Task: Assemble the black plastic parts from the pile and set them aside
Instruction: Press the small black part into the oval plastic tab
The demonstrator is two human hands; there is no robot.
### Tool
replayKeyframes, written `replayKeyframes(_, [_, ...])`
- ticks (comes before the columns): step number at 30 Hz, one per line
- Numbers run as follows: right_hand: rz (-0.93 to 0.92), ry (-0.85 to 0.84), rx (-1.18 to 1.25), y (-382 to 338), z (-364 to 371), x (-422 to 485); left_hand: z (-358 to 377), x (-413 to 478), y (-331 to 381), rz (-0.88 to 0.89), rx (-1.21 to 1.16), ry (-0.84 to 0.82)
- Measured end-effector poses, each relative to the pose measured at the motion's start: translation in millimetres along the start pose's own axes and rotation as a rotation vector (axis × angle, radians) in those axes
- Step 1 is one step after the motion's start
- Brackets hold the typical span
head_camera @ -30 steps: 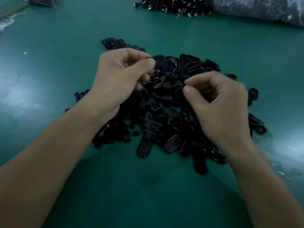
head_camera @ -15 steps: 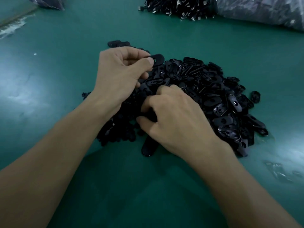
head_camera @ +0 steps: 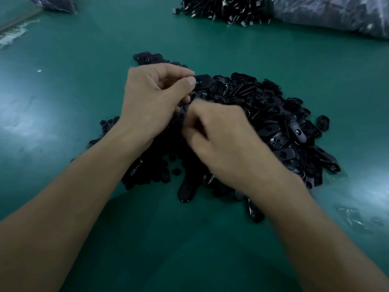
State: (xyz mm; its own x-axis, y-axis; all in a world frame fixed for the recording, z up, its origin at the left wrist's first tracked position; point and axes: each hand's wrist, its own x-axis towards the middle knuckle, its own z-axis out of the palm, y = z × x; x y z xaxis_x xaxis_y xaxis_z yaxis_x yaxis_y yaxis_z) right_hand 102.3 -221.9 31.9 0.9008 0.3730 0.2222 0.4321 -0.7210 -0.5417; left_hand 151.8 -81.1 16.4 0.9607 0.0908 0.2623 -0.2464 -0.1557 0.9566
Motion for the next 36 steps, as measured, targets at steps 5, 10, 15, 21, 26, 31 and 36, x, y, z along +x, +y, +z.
replayKeyframes(5, [0.060, 0.253, 0.230, 30.6, -25.9, -7.5, 3.3, -5.4, 2.4, 0.053, 0.064, -0.044])
replayKeyframes(10, [0.117, 0.392, 0.449, 51.5, -29.3, -17.3, 11.9, -16.3, 6.2, 0.095, 0.041, -0.124])
replayKeyframes(15, [0.151, 0.400, 0.744, 57.7, -29.2, -23.2, 17.6, -21.0, 5.6, -0.049, -0.141, -0.227])
replayKeyframes(21, [0.194, 0.367, 0.997, 59.9, -25.3, -24.7, 17.0, -21.4, 9.5, -0.205, -0.370, -0.273])
replayKeyframes(26, [0.195, 0.379, 1.010, 60.8, -27.2, -25.0, 16.9, -21.6, 12.6, -0.252, -0.419, -0.373])
replayKeyframes(31, [0.204, 0.364, 1.033, 58.8, -26.6, -25.2, 16.9, -24.5, 14.9, -0.250, -0.331, -0.396])
replayKeyframes(36, [0.223, 0.354, 1.043, 57.1, -25.3, -26.3, 18.9, -25.7, 13.6, -0.242, -0.312, -0.390])
